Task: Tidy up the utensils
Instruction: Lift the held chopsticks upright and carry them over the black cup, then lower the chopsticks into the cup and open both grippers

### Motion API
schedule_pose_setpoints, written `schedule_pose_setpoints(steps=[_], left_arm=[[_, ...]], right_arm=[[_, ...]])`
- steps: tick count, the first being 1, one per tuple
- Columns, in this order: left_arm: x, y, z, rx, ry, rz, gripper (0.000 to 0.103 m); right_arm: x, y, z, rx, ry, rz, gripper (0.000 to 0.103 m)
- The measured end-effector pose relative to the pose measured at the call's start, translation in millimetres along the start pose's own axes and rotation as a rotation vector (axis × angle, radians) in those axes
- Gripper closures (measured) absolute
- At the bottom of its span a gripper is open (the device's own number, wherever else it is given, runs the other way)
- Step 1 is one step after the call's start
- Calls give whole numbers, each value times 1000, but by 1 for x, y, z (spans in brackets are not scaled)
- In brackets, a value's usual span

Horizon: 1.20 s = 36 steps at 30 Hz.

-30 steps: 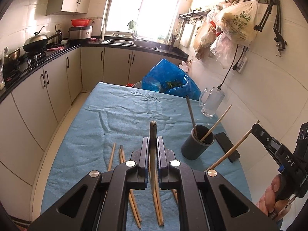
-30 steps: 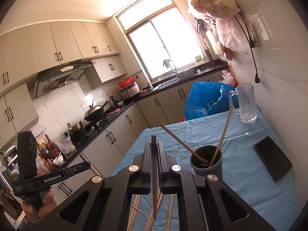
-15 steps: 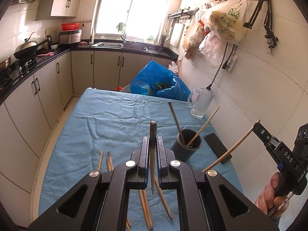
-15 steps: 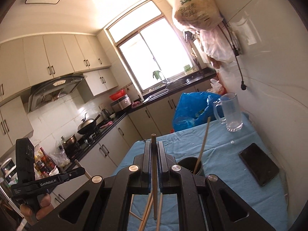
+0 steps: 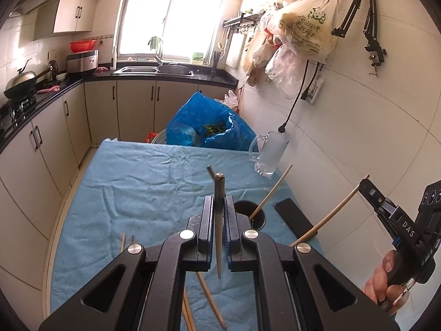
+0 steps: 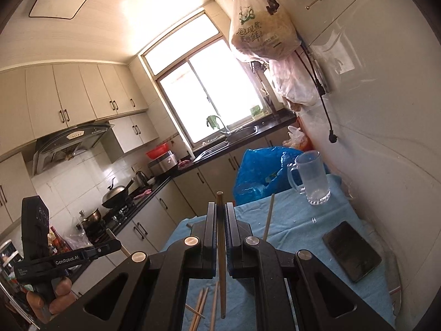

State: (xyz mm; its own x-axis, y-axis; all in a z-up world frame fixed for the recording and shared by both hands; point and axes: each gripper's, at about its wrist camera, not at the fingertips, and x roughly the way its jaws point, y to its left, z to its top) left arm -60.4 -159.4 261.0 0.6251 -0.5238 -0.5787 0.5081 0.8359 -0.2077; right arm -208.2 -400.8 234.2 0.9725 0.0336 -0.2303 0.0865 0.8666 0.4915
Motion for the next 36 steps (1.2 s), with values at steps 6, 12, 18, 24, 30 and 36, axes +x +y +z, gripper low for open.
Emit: schedule_pose_setpoints(steps=[6, 12, 18, 24, 30, 36], left_arm=[[5, -13, 21, 13, -13, -16, 97], [8, -29, 47, 35, -58, -20, 97], [24, -39, 70, 18, -81, -35, 97], [60, -41, 70, 2, -39, -41, 97], [104, -31, 58, -25, 52, -22, 97], [127, -22, 50, -42, 93, 3, 97]], right_arm=[[3, -6, 17, -1, -25, -16, 97], [9, -2, 41, -31, -76, -50, 97], [27, -2, 55, -44, -100, -76, 97], [58, -11, 50, -45, -58, -107, 97], [87, -25, 31, -43, 16, -134, 97], [109, -38, 17, -28, 80, -148, 97]])
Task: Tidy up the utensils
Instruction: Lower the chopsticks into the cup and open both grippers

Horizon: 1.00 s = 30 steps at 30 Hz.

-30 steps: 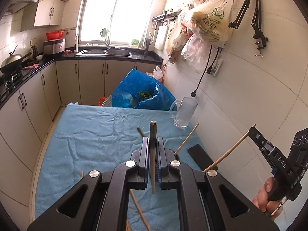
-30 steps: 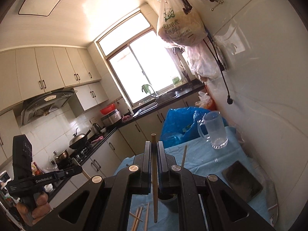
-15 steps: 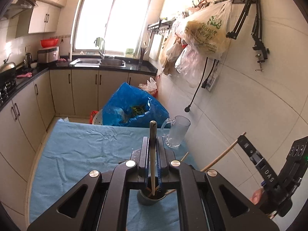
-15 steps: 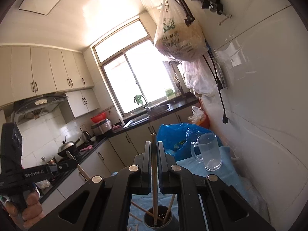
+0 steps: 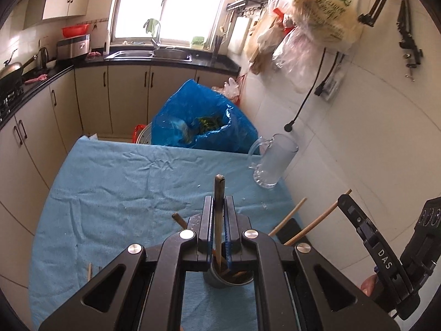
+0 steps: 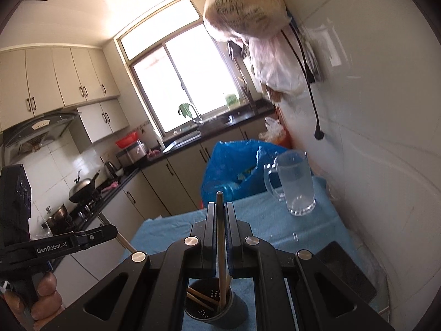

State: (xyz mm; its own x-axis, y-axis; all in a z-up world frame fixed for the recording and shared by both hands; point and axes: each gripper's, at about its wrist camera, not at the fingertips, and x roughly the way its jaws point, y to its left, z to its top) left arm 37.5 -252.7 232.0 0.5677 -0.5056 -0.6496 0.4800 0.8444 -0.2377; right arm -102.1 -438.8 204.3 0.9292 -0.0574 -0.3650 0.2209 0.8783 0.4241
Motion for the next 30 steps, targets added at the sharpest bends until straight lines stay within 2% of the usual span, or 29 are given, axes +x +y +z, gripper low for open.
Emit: schedule_pose_setpoints(steps=[4, 7, 9, 11, 14, 17, 24, 30], left_arm=[[0, 5, -1, -17, 7, -10, 96], [-10, 5, -1, -18, -5, -18, 93], [-22, 5, -1, -16, -33, -20, 76], [-36, 5, -3, -15, -65, -16, 69], [-58, 7, -8, -7, -102, -11, 69], [-77, 15, -17, -13, -120, -12, 67], [-102, 43, -45, -25, -116, 29, 66], [-102, 80, -75, -74, -63, 71, 66]], right_arm=[[5, -2, -3, -2, 21, -1, 94], [-2, -3, 2, 5, 5, 1, 79], [-12, -2, 4, 5, -18, 9, 78], [-25, 1, 7, 2, -42, 9, 77], [-44, 3, 7, 12, -62, 30, 76], [-59, 8, -1, 5, -65, 47, 62], [-69, 22, -30, -11, -4, 72, 60], [-56, 30, -58, -15, 87, 88, 59]])
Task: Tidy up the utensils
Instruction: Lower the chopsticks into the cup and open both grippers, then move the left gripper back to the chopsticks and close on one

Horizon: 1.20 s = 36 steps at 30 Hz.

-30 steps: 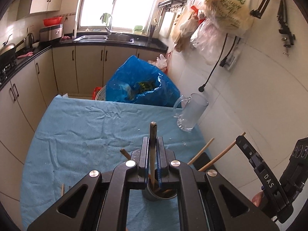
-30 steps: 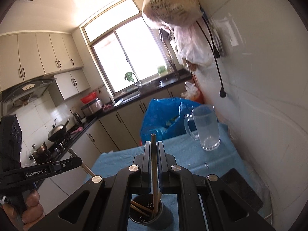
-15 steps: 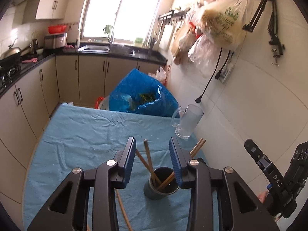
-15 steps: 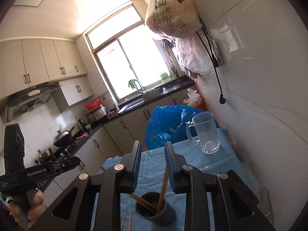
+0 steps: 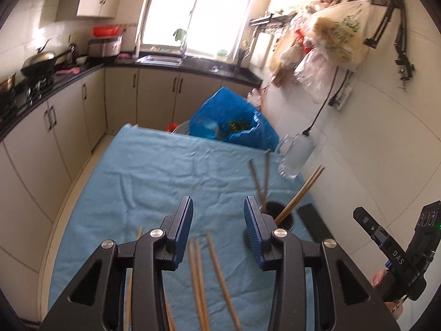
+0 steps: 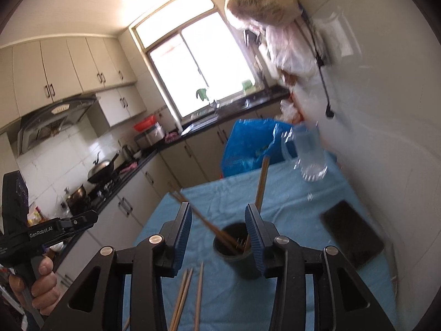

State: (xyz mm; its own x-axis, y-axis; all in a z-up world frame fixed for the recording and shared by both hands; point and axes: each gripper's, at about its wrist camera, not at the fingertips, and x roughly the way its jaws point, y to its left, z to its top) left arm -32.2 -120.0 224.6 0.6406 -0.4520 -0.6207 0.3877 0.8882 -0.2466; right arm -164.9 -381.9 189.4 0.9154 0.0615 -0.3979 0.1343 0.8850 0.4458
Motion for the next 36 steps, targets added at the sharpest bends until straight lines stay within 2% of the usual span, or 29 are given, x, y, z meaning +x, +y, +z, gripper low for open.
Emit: schedule_pose_setpoints(steps=[7, 13, 19, 26, 30, 36], left_arm=[[20, 44, -27, -71, 94, 23, 66], [60, 87, -52, -149, 226, 75, 66], [100, 129, -73, -228, 337, 118, 67], [140, 139, -74, -225, 402, 148, 74], [162, 137, -76, -207, 431, 183, 83], [175, 141, -80, -199, 421, 224, 96]], right_arm=[[26, 9, -27, -10, 115, 10, 59], [47, 20, -48, -34, 202, 25, 59], [58, 28, -63, -66, 248, 31, 59], [65, 33, -74, -78, 283, 34, 59], [67, 39, -77, -91, 297, 34, 59], [76, 46, -81, -108, 330, 39, 59]])
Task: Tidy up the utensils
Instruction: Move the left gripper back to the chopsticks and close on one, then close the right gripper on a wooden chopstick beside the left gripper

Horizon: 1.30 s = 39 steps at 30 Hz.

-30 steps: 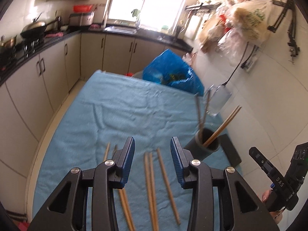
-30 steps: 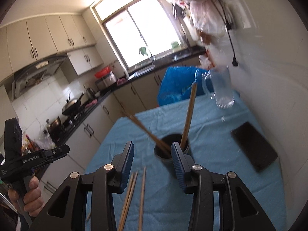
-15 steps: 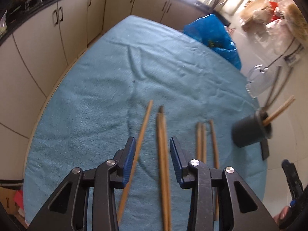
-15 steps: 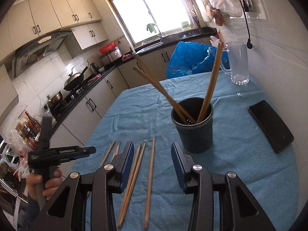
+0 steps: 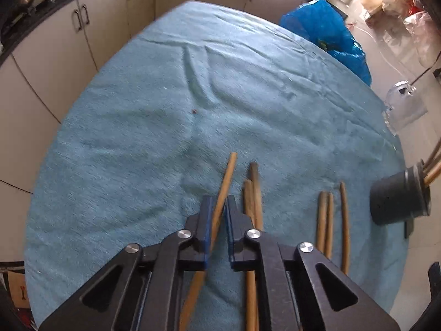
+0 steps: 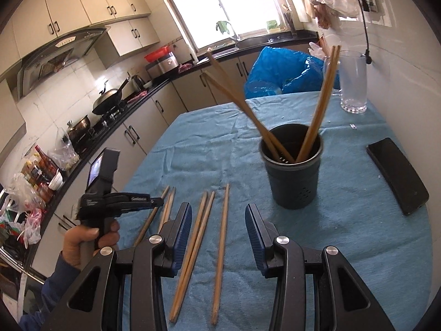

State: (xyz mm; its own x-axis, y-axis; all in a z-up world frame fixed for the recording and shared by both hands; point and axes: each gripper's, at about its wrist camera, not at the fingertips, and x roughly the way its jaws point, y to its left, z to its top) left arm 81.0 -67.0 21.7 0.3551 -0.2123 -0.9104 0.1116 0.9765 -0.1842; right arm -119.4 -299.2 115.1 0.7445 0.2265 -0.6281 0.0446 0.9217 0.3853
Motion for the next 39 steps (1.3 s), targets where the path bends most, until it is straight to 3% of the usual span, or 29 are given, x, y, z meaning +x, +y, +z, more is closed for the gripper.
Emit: schedule_pose_setpoints(steps=[9, 12, 21, 31, 33, 37, 39], left_arm=[[-17, 35, -21, -43, -8, -24, 97], [-18, 39, -22, -47, -5, -34, 97], [-15, 37, -17, -30, 5, -44, 97], [-7, 33, -1, -16, 23, -40, 97], [-5, 31, 3, -10, 14, -39, 97], [-7, 32, 3, -21, -3, -60, 97], [-19, 33, -2, -26, -32, -77, 97]], right_arm=[[62, 33, 5, -72, 168, 34, 59], [101, 40, 11, -80, 265, 39, 72], [187, 39, 31, -49, 416, -40, 80], [223, 46, 35, -94, 474, -107, 84], [225, 52, 34, -129, 472, -142, 93], [223, 50, 35, -113, 453, -121, 95], [208, 48, 40, -86, 413, -68, 95]])
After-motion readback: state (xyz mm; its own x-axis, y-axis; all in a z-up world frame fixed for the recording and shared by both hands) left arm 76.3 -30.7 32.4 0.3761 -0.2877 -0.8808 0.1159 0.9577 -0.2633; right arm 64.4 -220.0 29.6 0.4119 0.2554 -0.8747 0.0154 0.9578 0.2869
